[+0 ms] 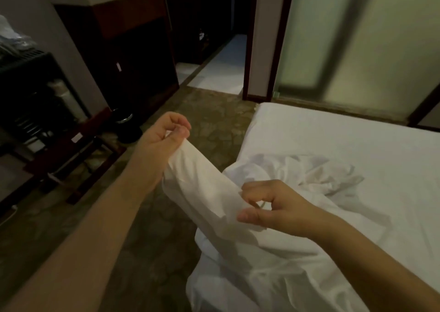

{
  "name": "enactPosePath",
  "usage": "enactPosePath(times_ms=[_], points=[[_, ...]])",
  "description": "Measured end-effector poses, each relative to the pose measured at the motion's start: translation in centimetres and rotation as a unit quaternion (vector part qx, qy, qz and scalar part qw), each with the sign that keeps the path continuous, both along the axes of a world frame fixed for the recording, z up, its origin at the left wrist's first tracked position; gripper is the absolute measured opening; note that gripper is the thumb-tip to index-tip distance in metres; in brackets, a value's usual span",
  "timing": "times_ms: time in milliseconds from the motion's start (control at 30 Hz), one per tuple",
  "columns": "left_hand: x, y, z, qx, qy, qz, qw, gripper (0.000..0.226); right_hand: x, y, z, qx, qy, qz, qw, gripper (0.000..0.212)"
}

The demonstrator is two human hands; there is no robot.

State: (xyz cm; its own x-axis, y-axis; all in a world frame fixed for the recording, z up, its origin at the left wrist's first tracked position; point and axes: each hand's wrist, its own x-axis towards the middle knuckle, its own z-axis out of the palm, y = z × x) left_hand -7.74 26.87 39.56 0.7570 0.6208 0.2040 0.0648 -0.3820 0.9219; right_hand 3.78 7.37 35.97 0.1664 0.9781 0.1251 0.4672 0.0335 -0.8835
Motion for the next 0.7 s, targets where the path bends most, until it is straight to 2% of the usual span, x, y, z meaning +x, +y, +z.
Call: enactPosePath(times_ms=[200, 300, 400, 467, 567, 700], points=[[-1.1, 0.6, -1.3, -0.079, -0.054, -0.023, 0.995, 0.024, -0.2, 0.2, -1.5, 0.06, 0.073, -0.102, 0.99, 0.011], [-1.7, 1.0, -1.4, -0.092, -0.066, -0.029, 0.993, 0.027, -0.6, 0.3, -2.4, 0.066, 0.063, -0.102, 0.991, 0.008], [-2.1, 1.5, -1.3, -0.132, -0.107, -0.008, 0.985, 0.036, -1.3, 0.6, -3.3, 0.047, 0.076, -0.082, 0.993, 0.015], [-2.3, 1.8, -1.2, -0.162, -0.132, -0.006, 0.978, 0.037, -1.9, 0.8, -3.8, 0.025, 0.066, -0.056, 0.996, 0.021], [-2.7, 2.2, -1.3, -0.153, -0.128, -0.042, 0.979, 0.031, -3.1, 1.6, -4.4, 0.0, 0.027, -0.034, 0.999, 0.024], [-3.6, 3.0, -1.2, -0.168, -0.136, -0.057, 0.975, 0.028, -2.9, 2.2, -4.4, 0.05, 0.005, -0.09, 0.995, 0.01]])
